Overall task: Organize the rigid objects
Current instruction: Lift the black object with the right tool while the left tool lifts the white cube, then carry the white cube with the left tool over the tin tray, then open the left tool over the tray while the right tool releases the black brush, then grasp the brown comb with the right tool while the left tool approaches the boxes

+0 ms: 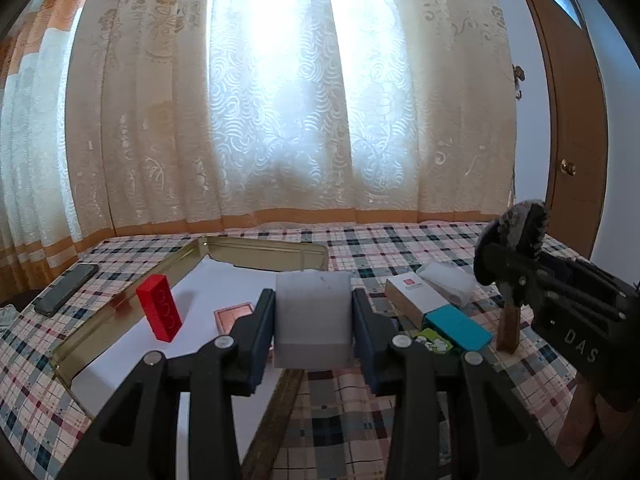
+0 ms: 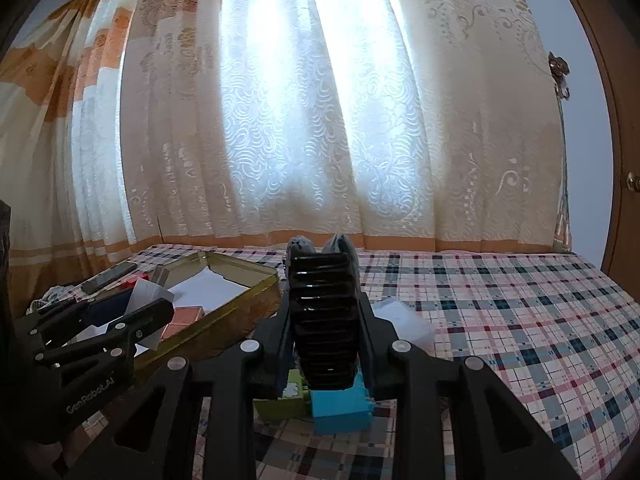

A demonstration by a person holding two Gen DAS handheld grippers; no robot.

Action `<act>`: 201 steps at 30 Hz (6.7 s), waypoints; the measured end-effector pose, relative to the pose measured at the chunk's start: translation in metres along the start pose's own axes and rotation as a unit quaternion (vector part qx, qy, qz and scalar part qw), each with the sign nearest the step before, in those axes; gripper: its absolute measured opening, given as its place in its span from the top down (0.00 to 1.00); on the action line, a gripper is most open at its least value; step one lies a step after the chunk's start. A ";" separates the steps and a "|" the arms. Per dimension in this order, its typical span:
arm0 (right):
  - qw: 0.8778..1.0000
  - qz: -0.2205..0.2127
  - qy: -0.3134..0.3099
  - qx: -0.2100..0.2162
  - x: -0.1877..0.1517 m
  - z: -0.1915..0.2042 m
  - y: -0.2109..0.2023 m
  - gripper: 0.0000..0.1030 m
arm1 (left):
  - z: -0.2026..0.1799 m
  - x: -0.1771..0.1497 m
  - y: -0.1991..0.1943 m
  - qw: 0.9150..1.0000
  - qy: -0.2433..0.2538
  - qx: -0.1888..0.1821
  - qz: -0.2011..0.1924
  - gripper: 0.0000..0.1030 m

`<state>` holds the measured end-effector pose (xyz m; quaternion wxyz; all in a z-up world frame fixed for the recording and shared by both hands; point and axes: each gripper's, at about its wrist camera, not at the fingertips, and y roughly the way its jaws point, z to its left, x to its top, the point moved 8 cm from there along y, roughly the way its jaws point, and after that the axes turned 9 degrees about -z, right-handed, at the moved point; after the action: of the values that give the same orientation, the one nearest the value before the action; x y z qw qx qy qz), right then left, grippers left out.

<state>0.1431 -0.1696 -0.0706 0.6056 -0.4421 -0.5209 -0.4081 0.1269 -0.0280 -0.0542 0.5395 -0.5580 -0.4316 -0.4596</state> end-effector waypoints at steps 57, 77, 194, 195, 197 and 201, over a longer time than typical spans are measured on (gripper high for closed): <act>0.996 0.007 -0.015 0.091 -0.005 0.102 0.022 0.70 | 0.081 -0.003 -0.009 0.998 -0.044 0.046 0.005 0.64; 0.994 0.006 -0.030 0.103 -0.007 0.120 0.025 0.70 | 0.097 -0.005 -0.007 0.997 -0.041 0.058 0.008 0.64; 0.987 0.105 0.109 0.060 -0.006 -0.005 0.047 0.31 | 0.088 0.004 0.026 0.986 0.021 0.120 0.113 0.01; 0.987 0.107 0.110 0.050 -0.009 -0.018 0.043 0.31 | 0.082 0.006 0.025 0.987 0.022 0.117 0.111 0.01; 0.987 0.108 0.115 0.027 -0.013 -0.039 0.037 0.31 | 0.070 0.008 0.025 0.988 0.021 0.107 0.107 0.01; 0.983 0.118 0.136 -0.027 -0.026 -0.081 0.027 0.30 | 0.030 0.011 0.028 0.992 0.028 0.072 0.100 0.01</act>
<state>0.1876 -0.2388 -0.1043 0.7022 -0.4576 -0.3667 -0.4038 0.1582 0.0010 -0.0489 0.6333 -0.5453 -0.3901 -0.3865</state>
